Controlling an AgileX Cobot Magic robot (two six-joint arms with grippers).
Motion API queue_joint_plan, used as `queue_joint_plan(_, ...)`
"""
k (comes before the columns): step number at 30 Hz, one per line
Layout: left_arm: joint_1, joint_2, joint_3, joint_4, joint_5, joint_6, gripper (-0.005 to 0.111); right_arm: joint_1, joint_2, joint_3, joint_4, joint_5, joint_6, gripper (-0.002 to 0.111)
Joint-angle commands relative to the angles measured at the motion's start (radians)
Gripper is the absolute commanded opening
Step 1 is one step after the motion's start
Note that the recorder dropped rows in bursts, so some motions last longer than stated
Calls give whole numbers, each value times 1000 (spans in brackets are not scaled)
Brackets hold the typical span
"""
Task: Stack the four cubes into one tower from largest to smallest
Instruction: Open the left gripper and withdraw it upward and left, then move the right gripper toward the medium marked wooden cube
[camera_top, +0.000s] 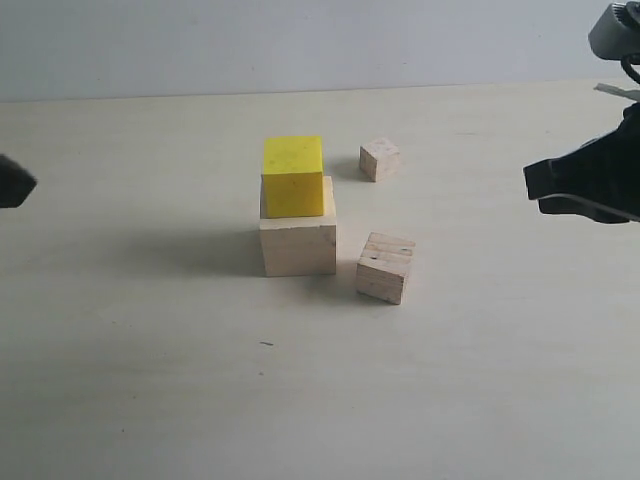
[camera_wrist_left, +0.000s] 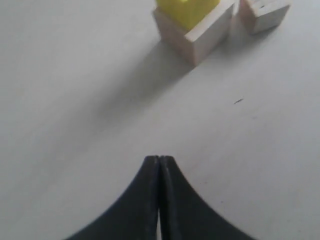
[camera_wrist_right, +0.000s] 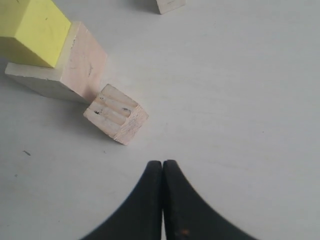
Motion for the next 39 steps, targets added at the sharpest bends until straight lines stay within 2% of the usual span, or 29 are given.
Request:
queue_joint_plan(1,63,-94,154,103,-131,-126,0,4,2,-3,3,-30,-20,0)
queue_joint_plan(7,85,-130,244,94,-183,-162,0,4,4,-3,10,-43,-39,0)
queue_joint_plan(13,85,-130,244,63,-210,-169,0,4,61,-5,235,-59,-335,0)
queue_joint_plan(14,85,-130,244,58,-210,-169,0,4,100,-12,299,-64,-454,0)
queue_joint_plan(18,85,-130,246,54,-199,-169,0,4,200,-59,294,-41,-501,0)
queue_joint_plan(20,85,-130,258,54,-199,-169,0,4,275,-110,293,31,-572,1)
queue_joint_plan(22,85,-130,280,54,-199,-169,0,4,349,-184,293,111,-707,10)
queue_joint_plan(26,85,-130,280,54,-199,-169,0,4,372,-255,251,110,-929,24)
queue_joint_plan(28,85,-130,280,54,-199,-169,0,4,373,-266,262,110,-933,33)
queue_joint_plan(30,85,-130,280,54,-199,-169,0,4,376,-266,266,102,-935,48)
queue_joint_plan(34,85,-130,280,54,-199,-169,0,4,411,-266,266,98,-935,65)
queue_joint_plan(39,85,-130,280,54,-197,-169,0,4,496,-266,318,98,-1060,66)
